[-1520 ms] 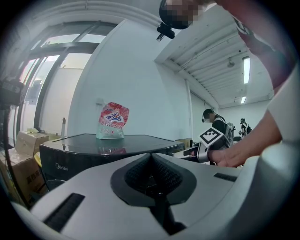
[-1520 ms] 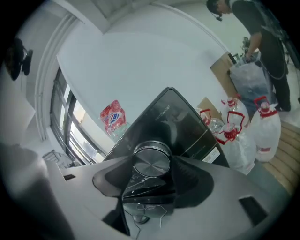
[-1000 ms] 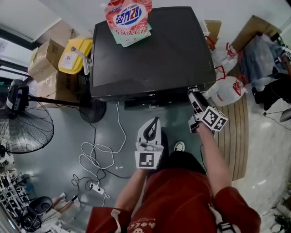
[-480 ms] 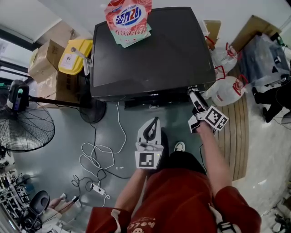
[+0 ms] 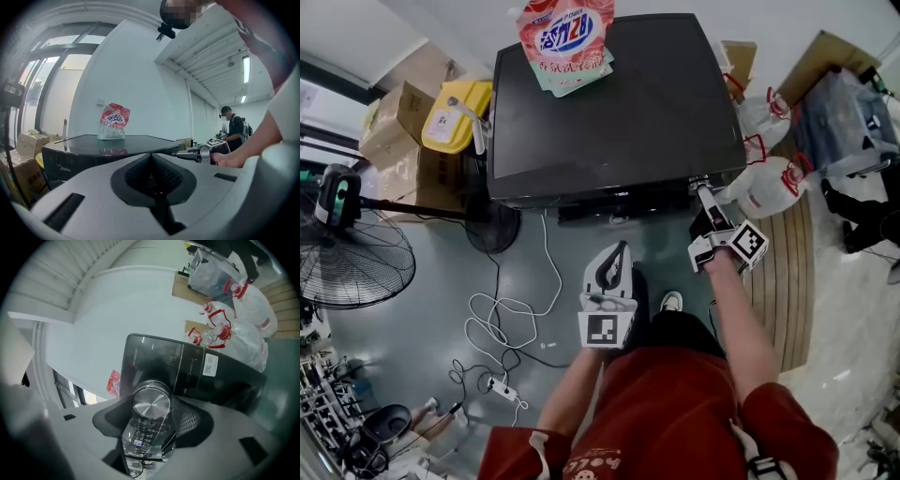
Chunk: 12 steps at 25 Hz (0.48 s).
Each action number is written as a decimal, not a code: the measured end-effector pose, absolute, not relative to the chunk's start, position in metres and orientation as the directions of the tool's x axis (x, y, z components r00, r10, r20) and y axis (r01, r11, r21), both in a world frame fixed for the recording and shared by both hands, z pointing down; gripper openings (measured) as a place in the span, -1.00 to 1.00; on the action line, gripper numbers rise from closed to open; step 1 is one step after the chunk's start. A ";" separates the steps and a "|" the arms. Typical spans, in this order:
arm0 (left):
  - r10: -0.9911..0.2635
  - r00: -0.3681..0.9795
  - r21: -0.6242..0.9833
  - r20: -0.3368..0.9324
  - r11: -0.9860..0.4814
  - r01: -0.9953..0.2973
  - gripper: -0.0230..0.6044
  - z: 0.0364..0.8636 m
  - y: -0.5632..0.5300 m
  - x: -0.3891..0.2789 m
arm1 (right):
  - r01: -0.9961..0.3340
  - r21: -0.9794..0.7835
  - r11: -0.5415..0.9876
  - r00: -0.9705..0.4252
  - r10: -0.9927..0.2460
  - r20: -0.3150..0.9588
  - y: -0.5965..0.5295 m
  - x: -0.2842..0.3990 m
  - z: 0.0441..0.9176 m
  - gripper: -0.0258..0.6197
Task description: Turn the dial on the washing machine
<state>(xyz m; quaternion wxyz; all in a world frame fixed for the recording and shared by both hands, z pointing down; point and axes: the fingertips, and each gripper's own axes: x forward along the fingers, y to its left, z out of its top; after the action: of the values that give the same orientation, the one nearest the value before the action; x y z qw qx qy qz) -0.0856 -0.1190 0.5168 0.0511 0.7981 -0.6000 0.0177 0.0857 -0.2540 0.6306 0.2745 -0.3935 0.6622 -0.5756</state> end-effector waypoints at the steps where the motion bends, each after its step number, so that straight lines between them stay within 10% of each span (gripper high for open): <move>1: -0.956 0.279 0.060 0.093 -0.275 -0.960 -0.90 0.517 -0.119 -0.086 | -0.204 -0.979 0.029 -0.539 -0.838 0.087 -0.254 0.086 0.630 -0.09; 12: -0.958 0.273 0.059 0.093 -0.268 -0.962 -0.90 0.517 -0.118 -0.087 | -0.203 -0.978 0.047 -0.543 -0.837 0.072 -0.252 0.083 0.629 0.05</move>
<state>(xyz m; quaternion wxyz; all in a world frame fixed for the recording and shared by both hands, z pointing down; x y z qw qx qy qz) -0.0871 -0.1176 0.5170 0.0516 0.7961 -0.6027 0.0191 0.0830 -0.2525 0.6293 0.2779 -0.3892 0.6682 -0.5699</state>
